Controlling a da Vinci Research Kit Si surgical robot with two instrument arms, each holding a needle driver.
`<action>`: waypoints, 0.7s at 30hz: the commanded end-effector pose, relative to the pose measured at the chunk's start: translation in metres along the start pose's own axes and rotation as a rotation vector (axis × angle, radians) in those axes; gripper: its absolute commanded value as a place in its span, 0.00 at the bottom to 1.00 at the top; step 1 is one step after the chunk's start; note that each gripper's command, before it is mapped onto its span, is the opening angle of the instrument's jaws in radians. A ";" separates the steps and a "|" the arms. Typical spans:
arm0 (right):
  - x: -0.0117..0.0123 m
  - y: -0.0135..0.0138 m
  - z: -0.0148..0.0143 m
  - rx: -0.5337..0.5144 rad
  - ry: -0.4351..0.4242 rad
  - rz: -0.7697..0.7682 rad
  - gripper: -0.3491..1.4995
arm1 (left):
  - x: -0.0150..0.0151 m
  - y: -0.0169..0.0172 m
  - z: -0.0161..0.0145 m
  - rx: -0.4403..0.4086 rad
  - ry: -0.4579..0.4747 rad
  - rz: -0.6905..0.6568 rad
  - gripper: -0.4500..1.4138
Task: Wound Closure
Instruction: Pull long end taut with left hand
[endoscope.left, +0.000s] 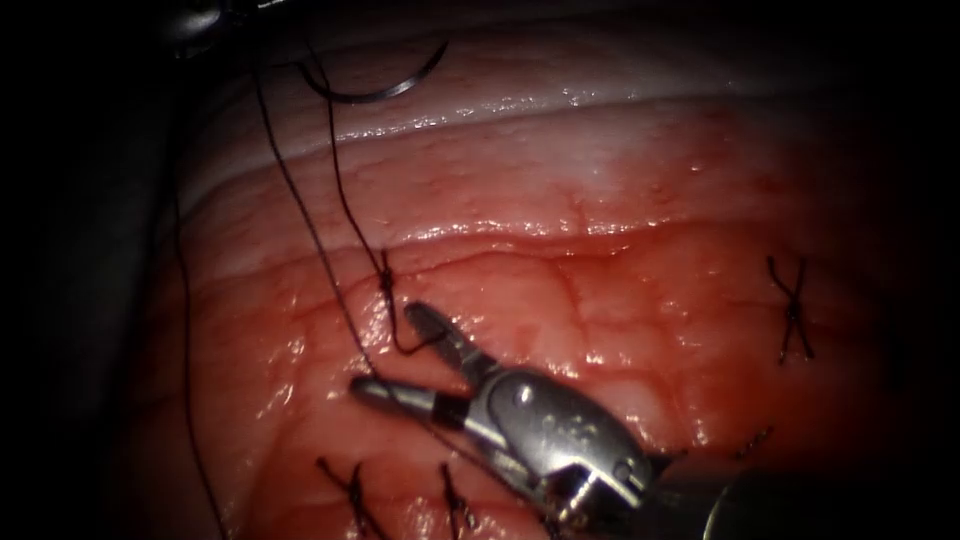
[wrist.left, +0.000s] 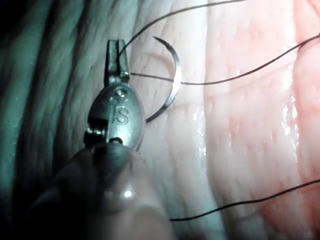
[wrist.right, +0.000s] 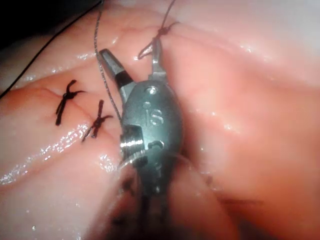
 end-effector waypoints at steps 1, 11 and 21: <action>0.0002 -0.0003 0.0001 0.028 0.015 -0.020 0.91 | 0.0006 0.0002 0.0005 -0.010 0.014 -0.006 0.00; 0.0047 0.0021 -0.0022 0.060 -0.005 -0.085 0.75 | 0.0147 0.0053 -0.0015 -0.061 0.074 0.025 0.00; 0.0066 0.0044 0.0003 0.072 -0.037 -0.085 0.73 | 0.0238 0.0076 -0.0019 -0.069 0.099 0.080 0.00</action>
